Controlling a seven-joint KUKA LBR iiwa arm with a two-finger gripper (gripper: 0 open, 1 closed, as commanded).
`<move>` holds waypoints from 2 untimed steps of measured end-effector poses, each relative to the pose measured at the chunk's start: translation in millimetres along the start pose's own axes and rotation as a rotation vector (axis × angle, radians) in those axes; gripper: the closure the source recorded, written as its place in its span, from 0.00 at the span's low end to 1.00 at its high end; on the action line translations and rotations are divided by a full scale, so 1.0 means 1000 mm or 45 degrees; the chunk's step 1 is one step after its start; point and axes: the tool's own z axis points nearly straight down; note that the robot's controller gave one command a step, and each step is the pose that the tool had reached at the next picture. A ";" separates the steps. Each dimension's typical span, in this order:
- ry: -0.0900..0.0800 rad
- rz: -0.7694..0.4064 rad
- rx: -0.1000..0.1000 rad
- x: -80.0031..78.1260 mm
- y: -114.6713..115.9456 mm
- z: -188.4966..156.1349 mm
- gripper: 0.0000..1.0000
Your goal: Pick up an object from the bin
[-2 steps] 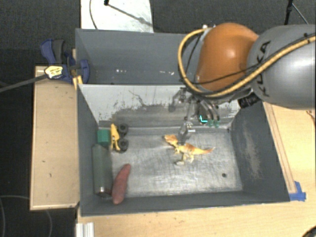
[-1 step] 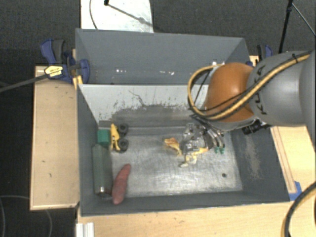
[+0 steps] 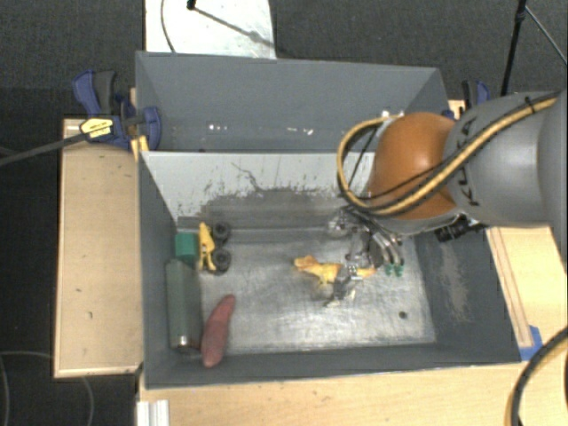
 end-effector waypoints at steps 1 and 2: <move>0.000 0.003 0.000 0.000 0.000 0.000 1.00; 0.000 0.004 0.000 0.000 0.000 0.000 0.00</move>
Offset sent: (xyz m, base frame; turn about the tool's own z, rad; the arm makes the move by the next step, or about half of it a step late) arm 0.0000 0.0000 0.0000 0.0000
